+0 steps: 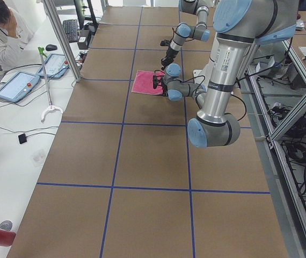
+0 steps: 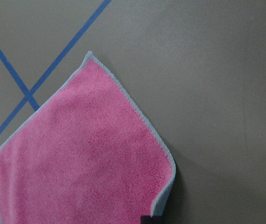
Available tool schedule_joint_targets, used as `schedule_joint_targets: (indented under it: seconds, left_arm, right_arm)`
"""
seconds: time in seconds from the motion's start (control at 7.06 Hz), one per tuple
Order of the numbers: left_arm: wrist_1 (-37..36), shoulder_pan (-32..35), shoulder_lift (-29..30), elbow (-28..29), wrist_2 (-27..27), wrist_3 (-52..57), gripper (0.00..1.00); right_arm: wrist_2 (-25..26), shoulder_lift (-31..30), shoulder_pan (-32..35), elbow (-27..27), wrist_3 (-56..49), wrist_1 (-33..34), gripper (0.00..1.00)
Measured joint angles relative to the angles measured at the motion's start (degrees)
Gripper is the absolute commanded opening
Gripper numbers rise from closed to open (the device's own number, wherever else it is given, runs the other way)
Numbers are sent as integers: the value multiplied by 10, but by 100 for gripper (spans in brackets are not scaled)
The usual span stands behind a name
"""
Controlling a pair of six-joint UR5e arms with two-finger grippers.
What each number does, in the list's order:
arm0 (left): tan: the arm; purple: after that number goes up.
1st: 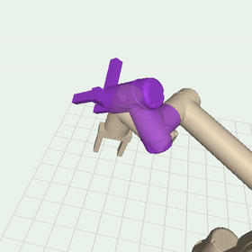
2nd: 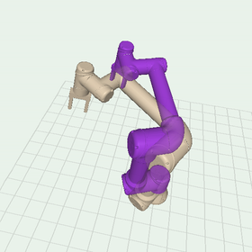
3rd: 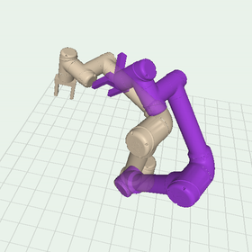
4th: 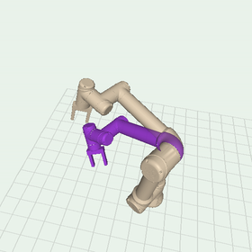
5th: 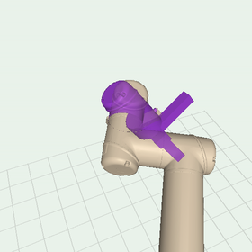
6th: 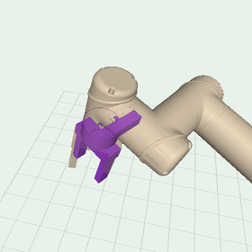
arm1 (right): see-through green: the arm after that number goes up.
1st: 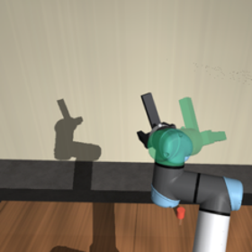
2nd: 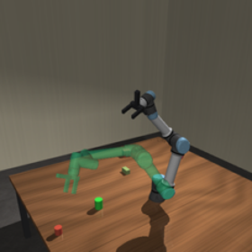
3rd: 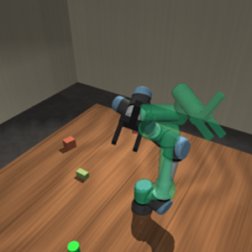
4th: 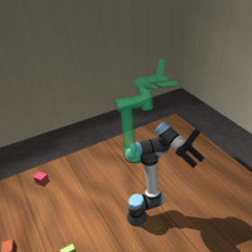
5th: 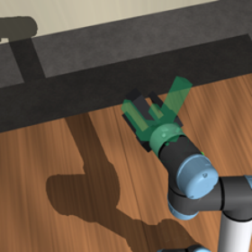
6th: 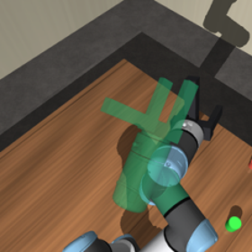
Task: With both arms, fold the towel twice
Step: 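Close both grippers on the towel's two near corners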
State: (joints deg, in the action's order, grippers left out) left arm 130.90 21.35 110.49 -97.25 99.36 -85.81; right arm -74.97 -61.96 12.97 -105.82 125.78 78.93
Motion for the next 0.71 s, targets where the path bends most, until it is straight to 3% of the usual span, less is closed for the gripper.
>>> schedule_joint_targets:
  seconds: [0.71]
  left_arm:
    - [6, 0, 0, -19, 4, 3, 48]
  right_arm:
    - [0, -1, 1, 0, 0, 0, 0]
